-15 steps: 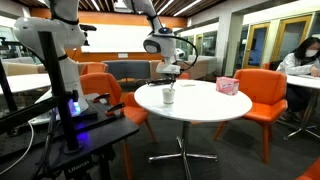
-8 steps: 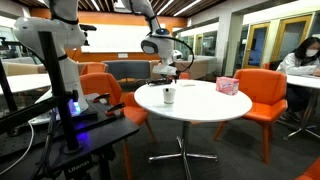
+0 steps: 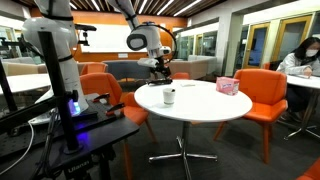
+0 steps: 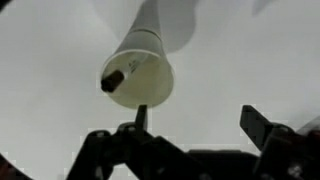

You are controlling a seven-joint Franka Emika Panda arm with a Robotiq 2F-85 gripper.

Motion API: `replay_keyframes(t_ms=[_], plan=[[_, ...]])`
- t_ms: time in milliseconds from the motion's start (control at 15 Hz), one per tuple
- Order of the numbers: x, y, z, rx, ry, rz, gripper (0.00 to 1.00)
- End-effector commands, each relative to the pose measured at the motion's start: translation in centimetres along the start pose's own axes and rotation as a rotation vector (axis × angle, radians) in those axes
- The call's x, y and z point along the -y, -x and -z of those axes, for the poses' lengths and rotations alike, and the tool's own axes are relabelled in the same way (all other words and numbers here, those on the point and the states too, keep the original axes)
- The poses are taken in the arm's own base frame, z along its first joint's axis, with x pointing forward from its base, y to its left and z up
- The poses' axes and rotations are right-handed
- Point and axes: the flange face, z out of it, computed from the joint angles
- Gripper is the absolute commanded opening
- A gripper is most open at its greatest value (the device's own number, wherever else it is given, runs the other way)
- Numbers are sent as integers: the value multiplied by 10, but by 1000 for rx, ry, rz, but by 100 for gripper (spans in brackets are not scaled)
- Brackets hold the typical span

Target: Put the marker in the white cup

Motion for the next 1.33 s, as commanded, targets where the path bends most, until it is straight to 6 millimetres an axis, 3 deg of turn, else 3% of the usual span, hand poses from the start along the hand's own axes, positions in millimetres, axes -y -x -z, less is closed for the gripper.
replay_keyframes(t_ms=[0,133,267,333,400,533,733,1000,1267], plan=[[-6,17,1,83,41,-132,100],[-20,10,-1,148,72,-196,100],[-28,-23,6,247,122,-230,100],[-17,-48,12,294,147,-244,100],[15,-68,13,340,158,-238,100],[60,-111,28,428,121,-209,100],[111,-155,56,505,121,-196,100],[105,-180,80,494,164,-213,100],[92,-186,78,447,207,-166,100]])
